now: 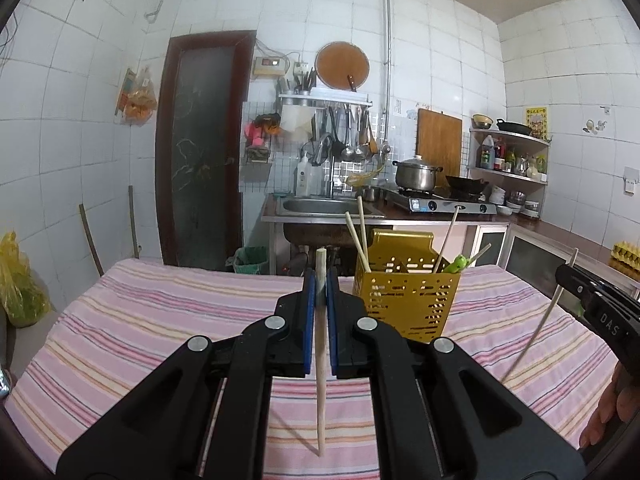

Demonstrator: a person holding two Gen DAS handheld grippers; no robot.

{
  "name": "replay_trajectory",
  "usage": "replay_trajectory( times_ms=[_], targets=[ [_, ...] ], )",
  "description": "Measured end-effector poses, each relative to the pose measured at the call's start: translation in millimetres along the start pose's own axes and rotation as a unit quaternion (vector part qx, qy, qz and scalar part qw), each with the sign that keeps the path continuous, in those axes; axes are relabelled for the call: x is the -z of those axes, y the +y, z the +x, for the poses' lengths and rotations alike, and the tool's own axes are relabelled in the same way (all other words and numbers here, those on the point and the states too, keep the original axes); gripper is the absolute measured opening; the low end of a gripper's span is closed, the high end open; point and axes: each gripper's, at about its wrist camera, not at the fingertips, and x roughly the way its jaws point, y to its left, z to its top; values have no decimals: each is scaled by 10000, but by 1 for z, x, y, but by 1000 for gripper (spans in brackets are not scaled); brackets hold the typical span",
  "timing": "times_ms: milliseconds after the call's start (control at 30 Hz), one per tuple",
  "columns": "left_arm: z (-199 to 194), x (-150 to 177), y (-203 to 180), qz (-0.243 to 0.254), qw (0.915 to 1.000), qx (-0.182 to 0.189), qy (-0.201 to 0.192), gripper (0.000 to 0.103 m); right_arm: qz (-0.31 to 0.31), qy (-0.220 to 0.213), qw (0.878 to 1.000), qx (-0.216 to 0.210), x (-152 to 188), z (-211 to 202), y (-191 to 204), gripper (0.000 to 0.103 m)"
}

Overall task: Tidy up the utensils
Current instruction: 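Lift both chopsticks upright and carry them above the yellow holder, then lower both chopsticks into the yellow holder and open both tools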

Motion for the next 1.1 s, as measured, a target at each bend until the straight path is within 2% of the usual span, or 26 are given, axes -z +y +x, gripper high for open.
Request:
replay_trajectory(
  times_ms=[500, 833, 1100],
  targets=[
    [22, -50, -25, 1, 9986, 309, -425, 4, -122, -341, 9993, -65, -44, 14, 13, 6],
    [57, -109, -41, -110, 9962, 465, -734, 4, -234, -750, 9968, -152, -99, 35, 32, 6],
    [93, -148, -44, -303, 9940, 511, -914, 4, -119, -1001, 9947, -226, -146, 70, 37, 6]
  ],
)
